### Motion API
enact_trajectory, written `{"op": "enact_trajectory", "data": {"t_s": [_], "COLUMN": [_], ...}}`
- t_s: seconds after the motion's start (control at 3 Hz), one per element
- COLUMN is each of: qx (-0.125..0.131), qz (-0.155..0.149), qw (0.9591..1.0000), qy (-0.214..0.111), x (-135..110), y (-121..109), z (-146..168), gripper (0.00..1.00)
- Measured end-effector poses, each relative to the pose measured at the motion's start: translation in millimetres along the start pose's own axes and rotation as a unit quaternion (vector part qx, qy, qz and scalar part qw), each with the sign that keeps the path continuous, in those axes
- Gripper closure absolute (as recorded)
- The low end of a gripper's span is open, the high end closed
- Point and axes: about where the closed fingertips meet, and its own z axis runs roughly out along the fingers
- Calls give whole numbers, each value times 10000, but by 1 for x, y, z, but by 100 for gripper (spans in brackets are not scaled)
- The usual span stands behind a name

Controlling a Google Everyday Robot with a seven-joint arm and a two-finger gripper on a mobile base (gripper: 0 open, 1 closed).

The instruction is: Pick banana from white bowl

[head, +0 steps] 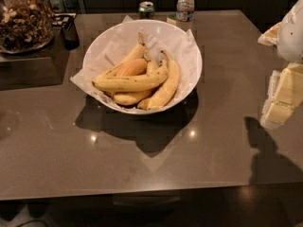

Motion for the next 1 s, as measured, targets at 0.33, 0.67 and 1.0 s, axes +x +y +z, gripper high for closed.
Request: {"op": "enact_trajectory", "data": {"t_s": [0.33,0.67,1.0], "qx": [1,28,5], "qz": [-1,-59,-255], "qw": [10000,10000,9987], "qy": [-1,-50,-435], "x": [0,-8,-36], "y": [0,-3,-13], "z": [0,0,3], "gripper": [0,0,0]}}
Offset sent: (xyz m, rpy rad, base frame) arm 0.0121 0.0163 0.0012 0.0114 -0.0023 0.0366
